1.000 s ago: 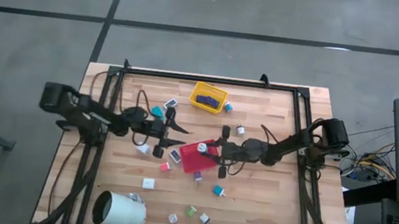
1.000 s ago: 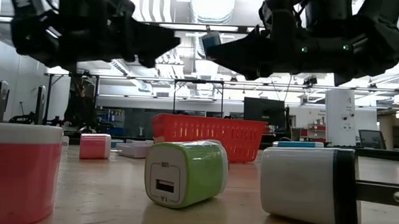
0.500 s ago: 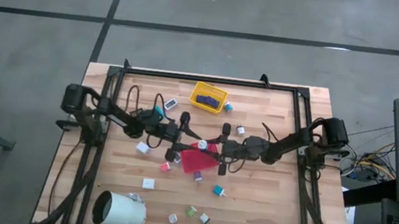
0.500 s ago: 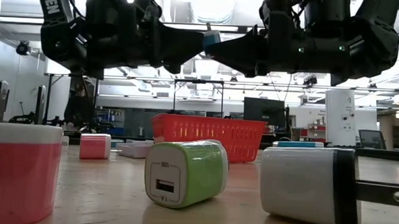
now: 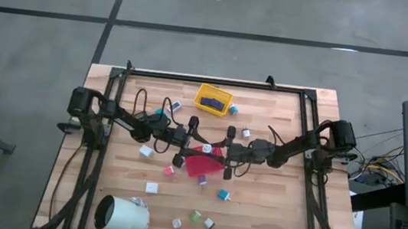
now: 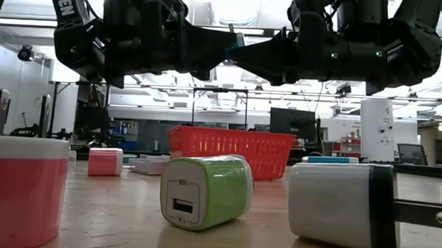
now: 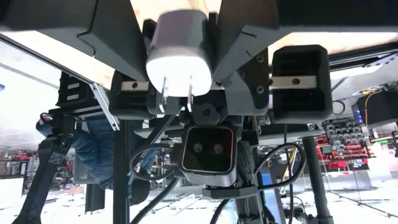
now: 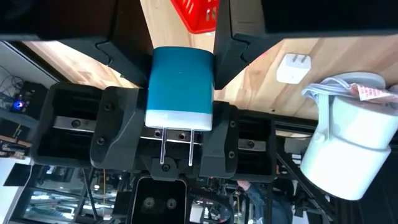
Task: Pick & Place Office items
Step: Put the middle blue and white charger adapter into the red bin
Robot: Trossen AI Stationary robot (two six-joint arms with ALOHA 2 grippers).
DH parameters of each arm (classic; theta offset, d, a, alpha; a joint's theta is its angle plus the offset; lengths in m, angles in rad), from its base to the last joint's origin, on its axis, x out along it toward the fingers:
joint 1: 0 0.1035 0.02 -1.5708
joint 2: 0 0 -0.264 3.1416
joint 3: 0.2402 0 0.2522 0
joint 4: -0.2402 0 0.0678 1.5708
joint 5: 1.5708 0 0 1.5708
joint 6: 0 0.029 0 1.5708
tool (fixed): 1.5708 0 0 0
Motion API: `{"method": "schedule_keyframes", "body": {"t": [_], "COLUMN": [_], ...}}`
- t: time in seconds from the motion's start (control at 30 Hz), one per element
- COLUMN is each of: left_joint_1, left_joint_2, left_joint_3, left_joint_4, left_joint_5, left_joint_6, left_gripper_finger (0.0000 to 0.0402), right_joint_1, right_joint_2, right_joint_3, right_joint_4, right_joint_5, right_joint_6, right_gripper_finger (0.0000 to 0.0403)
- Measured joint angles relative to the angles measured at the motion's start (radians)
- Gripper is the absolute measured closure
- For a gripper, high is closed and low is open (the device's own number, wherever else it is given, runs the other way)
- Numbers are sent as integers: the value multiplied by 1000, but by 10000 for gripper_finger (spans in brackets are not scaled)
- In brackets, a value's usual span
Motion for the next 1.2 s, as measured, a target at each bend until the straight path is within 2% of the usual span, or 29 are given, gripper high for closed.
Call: {"method": "schedule_keyframes", "body": {"t": [0.23,0.4,0.67,1.2], "left_joint_1": [-1,-1,-12,-18], "left_joint_2": [11,10,10,10], "left_joint_3": [12,11,10,11], "left_joint_4": [0,0,-1,-4], "left_joint_5": [-10,-19,-26,-40], "left_joint_6": [7,27,91,92], "left_gripper_finger": [229,270,270,270], "right_joint_1": [-1,-1,-1,0], "right_joint_2": [1,1,1,0], "right_joint_3": [-1,-2,-2,-2], "right_joint_4": [0,1,1,-12], "right_joint_5": [-7,-6,-9,-12], "right_joint_6": [7,10,-4,0], "right_gripper_finger": [279,279,279,279]}}
